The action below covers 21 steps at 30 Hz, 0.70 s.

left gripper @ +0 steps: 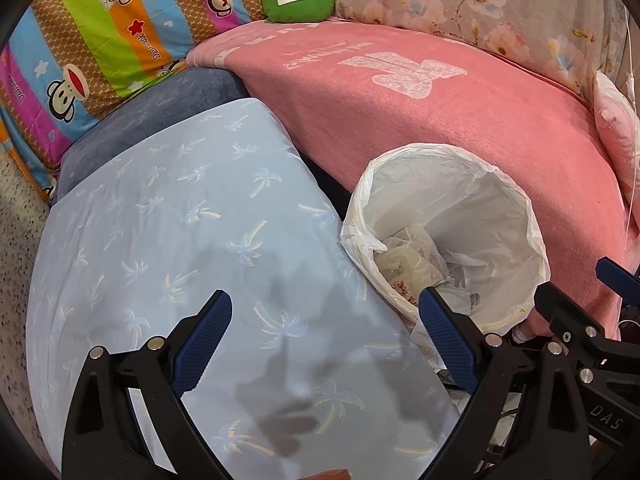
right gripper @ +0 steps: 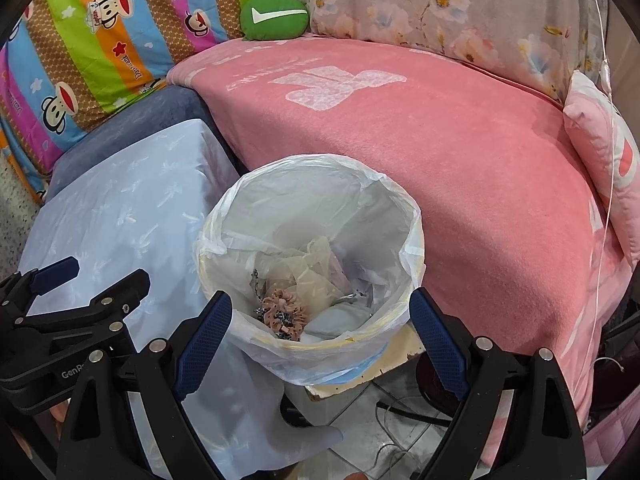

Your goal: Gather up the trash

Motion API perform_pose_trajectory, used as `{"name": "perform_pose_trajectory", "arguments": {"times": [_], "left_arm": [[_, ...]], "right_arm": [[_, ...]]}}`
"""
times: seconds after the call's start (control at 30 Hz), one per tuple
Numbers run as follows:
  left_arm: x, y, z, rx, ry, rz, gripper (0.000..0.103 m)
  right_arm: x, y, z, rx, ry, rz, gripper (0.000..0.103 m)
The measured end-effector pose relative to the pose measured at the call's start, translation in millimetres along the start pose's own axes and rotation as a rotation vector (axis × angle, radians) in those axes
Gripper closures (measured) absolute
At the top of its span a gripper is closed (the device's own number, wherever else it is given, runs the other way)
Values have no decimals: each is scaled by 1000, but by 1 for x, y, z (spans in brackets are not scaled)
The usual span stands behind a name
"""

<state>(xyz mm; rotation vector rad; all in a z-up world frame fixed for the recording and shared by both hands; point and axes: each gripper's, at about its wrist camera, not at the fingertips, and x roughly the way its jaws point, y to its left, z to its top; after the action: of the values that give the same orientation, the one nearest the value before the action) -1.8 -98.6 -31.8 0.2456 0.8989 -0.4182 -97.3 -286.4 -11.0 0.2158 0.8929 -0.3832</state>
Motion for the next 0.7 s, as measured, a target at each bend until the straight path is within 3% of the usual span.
{"name": "perform_pose_trajectory", "arguments": {"times": [0.7], "left_arm": [[-2, -4, -1, -5, 4, 9, 13]], "right_arm": [[-3, -3, -1, 6, -7, -2, 16]]}}
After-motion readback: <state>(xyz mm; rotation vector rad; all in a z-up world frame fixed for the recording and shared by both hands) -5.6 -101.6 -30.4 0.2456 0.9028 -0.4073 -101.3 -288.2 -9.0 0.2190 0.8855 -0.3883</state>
